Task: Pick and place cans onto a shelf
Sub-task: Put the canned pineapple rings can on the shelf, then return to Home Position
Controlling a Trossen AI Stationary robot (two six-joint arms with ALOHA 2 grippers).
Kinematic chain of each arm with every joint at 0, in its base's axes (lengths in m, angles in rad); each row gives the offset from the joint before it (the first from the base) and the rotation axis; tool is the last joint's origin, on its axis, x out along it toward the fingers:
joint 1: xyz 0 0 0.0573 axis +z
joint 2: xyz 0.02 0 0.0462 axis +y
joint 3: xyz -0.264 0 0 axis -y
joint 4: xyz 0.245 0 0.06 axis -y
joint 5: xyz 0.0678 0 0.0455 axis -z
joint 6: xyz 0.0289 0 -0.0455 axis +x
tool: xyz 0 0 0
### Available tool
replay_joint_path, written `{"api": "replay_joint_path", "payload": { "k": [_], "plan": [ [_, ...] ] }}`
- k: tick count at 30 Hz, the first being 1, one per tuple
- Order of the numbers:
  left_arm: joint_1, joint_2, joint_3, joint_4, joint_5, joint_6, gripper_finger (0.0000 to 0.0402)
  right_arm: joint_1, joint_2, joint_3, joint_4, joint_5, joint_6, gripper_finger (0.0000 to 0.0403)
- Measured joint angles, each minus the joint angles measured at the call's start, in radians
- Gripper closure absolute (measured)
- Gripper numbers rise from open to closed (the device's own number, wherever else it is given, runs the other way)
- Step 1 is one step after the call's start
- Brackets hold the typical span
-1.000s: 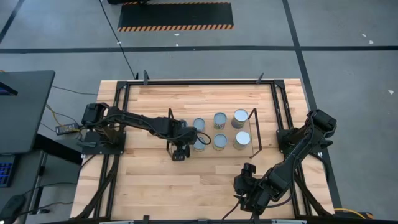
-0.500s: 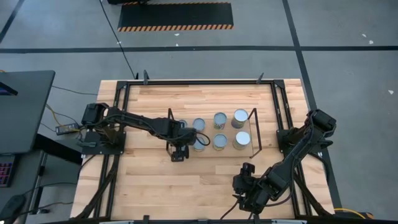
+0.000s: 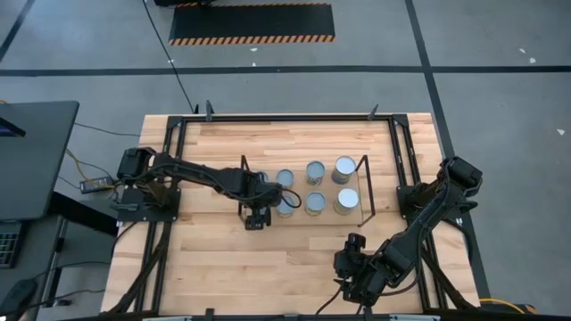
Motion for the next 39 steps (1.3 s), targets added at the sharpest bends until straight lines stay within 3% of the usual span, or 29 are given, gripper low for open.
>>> {"api": "replay_joint_path", "payload": {
  "k": [14,21,25,28,32,35,39],
  "plan": [
    [0.000,0.000,0.027,-0.036,-0.006,0.001,0.0049,0.000,0.000,0.000,0.003,-0.001,0.000,0.0056],
    [0.000,0.000,0.125,-0.069,-0.006,0.000,0.0049,-0.002,0.000,0.000,0.009,0.016,-0.077,0.0056],
    [0.000,-0.016,0.189,-0.069,-0.006,0.012,0.0054,-0.012,0.000,0.000,0.023,0.085,-0.133,0.0056],
    [0.000,-0.057,0.219,-0.025,-0.009,0.038,0.0066,-0.030,0.000,0.000,0.072,0.200,-0.229,0.0056],
    [0.004,-0.157,0.222,0.050,-0.019,0.101,0.0088,-0.075,-0.001,0.000,0.154,0.242,-0.432,0.0056],
    [0.011,-0.238,0.222,0.087,-0.052,0.133,0.0109,-0.129,-0.003,0.000,0.252,0.224,-0.592,0.0060],
    [0.021,-0.355,0.157,0.200,-0.084,0.184,0.0138,-0.228,-0.003,-0.006,0.415,0.079,-0.826,0.0099]
  ]
}}
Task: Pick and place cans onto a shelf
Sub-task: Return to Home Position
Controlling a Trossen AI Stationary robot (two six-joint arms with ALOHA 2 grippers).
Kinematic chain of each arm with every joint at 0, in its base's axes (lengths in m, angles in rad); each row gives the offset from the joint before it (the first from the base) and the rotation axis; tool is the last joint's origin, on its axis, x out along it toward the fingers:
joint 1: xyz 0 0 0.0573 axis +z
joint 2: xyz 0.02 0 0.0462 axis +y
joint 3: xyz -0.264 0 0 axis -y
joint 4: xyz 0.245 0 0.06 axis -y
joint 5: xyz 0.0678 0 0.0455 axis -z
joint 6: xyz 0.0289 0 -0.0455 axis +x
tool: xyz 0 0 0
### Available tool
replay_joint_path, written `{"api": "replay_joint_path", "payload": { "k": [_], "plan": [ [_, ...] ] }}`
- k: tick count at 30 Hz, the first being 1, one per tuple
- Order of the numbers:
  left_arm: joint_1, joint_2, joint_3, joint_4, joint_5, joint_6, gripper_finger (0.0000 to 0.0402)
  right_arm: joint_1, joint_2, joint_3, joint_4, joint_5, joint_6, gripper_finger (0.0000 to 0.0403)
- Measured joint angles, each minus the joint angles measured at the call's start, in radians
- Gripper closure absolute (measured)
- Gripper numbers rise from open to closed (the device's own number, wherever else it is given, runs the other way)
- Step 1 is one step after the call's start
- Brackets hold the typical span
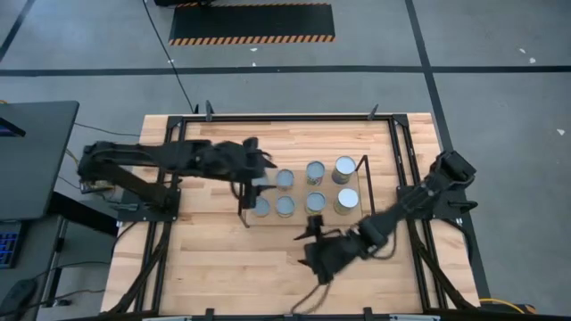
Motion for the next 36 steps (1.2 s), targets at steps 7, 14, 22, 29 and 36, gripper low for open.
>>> {"api": "replay_joint_path", "payload": {
  "k": [7,14,22,29,36],
  "plan": [
    [0.042,-0.225,-0.324,0.319,-0.002,0.027,0.0186,-0.193,-0.001,-0.010,0.077,-0.193,-0.235,0.0204],
    [0.089,-0.461,-0.688,0.632,-0.040,0.026,0.0220,-0.367,-0.003,-0.011,0.111,-0.486,-0.361,0.0279],
    [0.115,-0.651,-0.833,0.680,-0.214,0.028,0.0230,-0.537,-0.062,-0.028,0.134,-0.672,-0.423,0.0333],
    [0.116,-0.673,-0.832,0.671,-0.277,0.027,0.0230,-0.642,-0.313,-0.299,0.450,-0.687,-0.391,0.0360],
    [0.122,-0.678,-0.832,0.605,-0.277,-0.002,0.0230,-0.689,-0.678,-0.593,0.528,-0.441,-0.253,0.0369]
  ]
}}
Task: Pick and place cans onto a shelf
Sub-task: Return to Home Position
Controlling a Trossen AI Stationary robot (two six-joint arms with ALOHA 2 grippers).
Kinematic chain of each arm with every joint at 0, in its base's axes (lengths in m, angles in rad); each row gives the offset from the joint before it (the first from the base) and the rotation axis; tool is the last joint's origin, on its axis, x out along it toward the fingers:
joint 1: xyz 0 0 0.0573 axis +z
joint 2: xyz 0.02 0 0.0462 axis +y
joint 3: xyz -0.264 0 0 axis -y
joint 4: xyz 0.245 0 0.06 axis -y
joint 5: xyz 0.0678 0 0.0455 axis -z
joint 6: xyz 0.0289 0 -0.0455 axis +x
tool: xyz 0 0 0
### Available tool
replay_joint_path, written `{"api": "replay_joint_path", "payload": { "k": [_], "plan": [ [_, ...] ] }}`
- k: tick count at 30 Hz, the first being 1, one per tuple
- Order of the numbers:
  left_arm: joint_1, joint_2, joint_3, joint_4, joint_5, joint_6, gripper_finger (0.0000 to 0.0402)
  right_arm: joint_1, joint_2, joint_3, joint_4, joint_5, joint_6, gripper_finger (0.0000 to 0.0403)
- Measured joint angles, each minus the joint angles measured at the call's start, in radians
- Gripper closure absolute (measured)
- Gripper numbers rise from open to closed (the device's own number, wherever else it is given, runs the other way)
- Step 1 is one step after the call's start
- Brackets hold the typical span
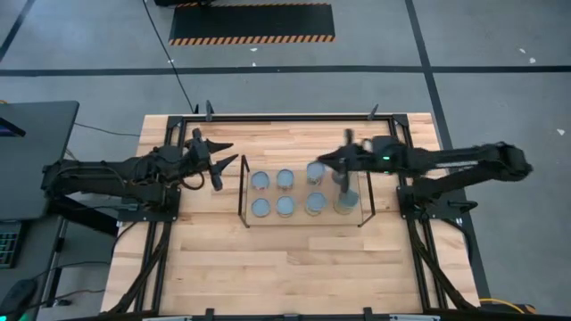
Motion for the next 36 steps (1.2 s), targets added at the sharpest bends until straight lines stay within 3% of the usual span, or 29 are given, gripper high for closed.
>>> {"api": "replay_joint_path", "payload": {
  "k": [7,12,17,24,30,36],
  "plan": [
    [0.018,-0.053,-0.005,-0.100,-0.001,-0.019,0.0230,0.003,-0.342,-0.198,0.007,0.139,0.058,0.0367],
    [0.018,-0.128,-0.131,0.011,-0.001,-0.017,0.0230,0.003,-0.530,-0.312,0.016,0.242,0.087,0.0368],
    [0.018,-0.243,-0.303,0.160,-0.001,-0.005,0.0230,0.026,-0.682,-0.417,0.008,0.222,0.114,0.0368],
    [0.018,-0.433,-0.415,0.159,0.003,-0.019,0.0230,0.106,-0.899,-0.493,-0.057,0.215,0.120,0.0366],
    [0.017,-0.575,-0.520,0.140,0.062,-0.059,0.0230,0.190,-1.038,-0.575,-0.090,0.196,0.177,0.0366],
    [0.013,-0.673,-0.586,0.091,0.088,-0.128,0.0230,0.258,-1.037,-0.670,-0.077,0.271,0.244,0.0367]
  ]
}}
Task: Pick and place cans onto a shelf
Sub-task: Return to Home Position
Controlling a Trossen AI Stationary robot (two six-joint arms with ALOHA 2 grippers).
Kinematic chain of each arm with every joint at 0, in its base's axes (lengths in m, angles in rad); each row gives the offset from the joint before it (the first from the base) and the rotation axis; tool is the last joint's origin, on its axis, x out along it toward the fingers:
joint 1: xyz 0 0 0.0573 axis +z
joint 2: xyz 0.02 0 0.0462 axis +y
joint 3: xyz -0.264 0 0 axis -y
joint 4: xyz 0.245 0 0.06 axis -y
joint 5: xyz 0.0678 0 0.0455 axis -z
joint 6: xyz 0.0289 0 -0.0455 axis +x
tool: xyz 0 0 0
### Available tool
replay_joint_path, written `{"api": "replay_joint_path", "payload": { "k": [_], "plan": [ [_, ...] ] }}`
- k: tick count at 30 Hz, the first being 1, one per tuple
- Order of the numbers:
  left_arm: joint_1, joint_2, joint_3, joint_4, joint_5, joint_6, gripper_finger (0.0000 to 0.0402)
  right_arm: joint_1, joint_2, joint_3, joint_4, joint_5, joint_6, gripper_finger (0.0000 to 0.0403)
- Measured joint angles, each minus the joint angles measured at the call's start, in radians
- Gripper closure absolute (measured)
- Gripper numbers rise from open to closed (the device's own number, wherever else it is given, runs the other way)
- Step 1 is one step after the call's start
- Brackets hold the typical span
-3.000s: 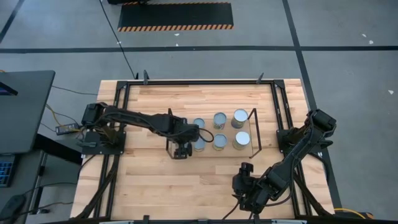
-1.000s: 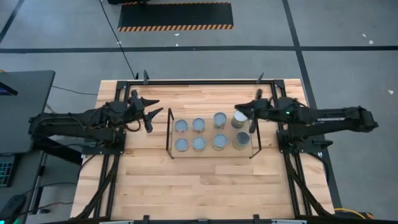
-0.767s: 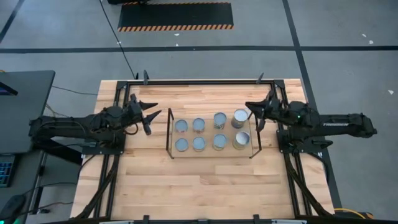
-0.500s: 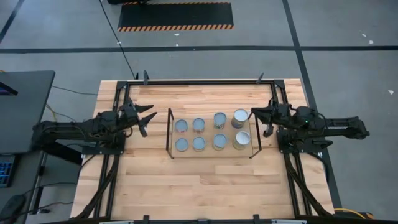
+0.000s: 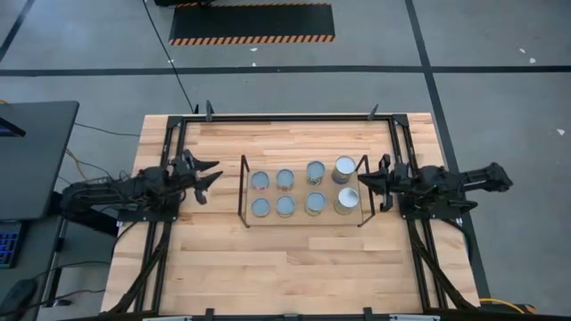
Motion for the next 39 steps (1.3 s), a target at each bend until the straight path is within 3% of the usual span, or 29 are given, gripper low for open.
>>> {"api": "replay_joint_path", "payload": {
  "k": [4,15,23,39],
  "plan": [
    [-0.018,-0.011,0.000,0.011,0.088,0.025,0.0230,0.030,0.003,0.001,-0.006,0.014,0.007,0.0366],
    [-0.054,-0.003,-0.001,-0.013,0.112,0.037,0.0230,0.038,0.002,0.001,-0.020,0.044,-0.207,0.0366],
    [-0.074,-0.002,-0.002,-0.036,0.291,0.097,0.0230,0.038,0.003,0.000,-0.009,0.046,-0.136,0.0367],
    [-0.076,-0.002,-0.002,-0.037,0.290,0.104,0.0230,0.038,0.004,0.000,0.025,0.047,-0.135,0.0368]
  ]
}}
